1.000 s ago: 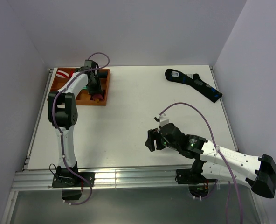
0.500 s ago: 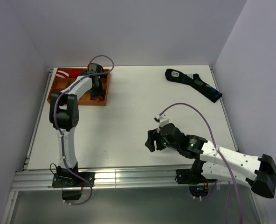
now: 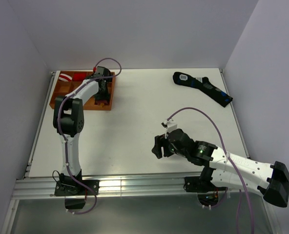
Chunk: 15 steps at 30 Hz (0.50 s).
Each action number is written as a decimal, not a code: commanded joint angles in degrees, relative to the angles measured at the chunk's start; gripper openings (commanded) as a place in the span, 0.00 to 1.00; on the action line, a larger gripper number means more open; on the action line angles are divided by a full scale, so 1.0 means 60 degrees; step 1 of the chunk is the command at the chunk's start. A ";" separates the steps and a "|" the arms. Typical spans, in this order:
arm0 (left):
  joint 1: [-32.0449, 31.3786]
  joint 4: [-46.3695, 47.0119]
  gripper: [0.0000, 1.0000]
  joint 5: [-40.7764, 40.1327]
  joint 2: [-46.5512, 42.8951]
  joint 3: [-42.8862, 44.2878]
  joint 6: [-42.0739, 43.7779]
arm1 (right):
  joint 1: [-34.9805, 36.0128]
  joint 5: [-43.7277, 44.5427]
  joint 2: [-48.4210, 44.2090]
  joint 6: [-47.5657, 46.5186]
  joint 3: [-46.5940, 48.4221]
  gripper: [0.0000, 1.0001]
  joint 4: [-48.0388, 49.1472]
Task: Roll the socks
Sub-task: Place the sock in the storage box.
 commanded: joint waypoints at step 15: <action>0.0093 -0.1659 0.00 0.0013 0.2167 0.1420 -0.0293 | -0.0076 -0.0054 -0.0383 0.0069 -0.0117 0.72 0.0310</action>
